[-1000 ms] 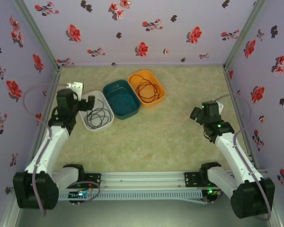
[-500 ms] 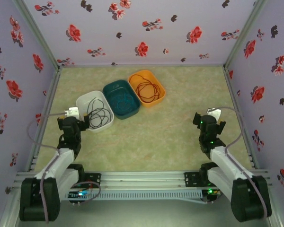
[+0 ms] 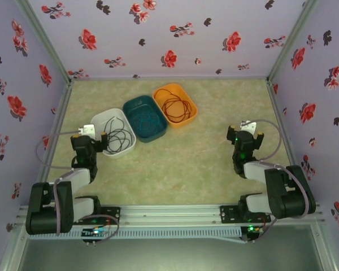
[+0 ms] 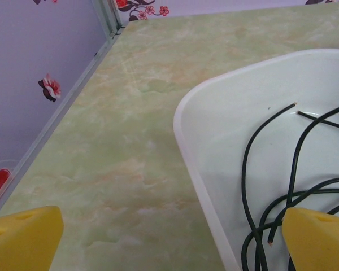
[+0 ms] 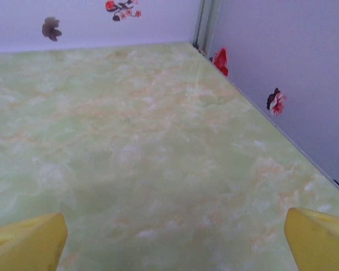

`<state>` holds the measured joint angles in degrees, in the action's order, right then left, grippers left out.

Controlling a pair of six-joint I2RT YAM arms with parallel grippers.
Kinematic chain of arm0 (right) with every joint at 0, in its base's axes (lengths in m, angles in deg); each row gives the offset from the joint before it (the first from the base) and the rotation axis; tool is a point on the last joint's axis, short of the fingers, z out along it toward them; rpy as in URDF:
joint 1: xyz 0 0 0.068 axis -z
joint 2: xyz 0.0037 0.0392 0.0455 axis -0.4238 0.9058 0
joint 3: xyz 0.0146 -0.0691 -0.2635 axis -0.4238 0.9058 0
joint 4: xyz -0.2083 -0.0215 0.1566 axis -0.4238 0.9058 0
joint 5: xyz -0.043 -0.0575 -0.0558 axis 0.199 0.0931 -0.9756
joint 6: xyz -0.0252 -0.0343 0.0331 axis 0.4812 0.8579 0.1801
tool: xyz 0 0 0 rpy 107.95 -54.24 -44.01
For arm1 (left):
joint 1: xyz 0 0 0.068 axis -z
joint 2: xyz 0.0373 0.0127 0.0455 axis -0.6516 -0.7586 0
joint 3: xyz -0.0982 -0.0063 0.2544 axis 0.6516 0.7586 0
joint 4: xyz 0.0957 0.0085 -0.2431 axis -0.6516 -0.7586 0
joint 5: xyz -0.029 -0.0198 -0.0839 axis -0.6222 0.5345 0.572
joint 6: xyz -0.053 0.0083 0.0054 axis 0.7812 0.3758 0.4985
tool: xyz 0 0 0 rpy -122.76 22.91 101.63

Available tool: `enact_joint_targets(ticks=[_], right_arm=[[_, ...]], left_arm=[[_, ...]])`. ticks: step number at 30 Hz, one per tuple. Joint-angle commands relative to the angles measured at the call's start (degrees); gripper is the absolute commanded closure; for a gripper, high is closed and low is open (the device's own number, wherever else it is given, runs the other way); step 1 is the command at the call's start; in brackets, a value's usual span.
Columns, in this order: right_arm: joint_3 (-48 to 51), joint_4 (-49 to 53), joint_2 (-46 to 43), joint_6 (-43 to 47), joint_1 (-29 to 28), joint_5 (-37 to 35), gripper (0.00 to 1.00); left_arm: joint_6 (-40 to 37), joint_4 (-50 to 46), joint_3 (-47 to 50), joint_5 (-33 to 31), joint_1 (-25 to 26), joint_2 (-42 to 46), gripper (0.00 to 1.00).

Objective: Untangle the cables

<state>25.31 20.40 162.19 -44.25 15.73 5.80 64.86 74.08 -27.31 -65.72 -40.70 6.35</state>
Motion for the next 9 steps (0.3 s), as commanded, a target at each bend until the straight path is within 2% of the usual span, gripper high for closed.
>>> enact_joint_targets(ticks=[1, 9], right_arm=[[0.0, -5.6, 0.5, 0.5, 0.4, -3.8, 0.01], [0.6, -6.4, 0.5, -0.9, 0.7, -6.5, 0.01]], left_arm=[[-0.1, 2.8, -1.1, 1.0, -0.5, 0.1, 0.0], [-0.2, 2.3, -1.6, 1.3, -0.5, -0.3, 0.0]])
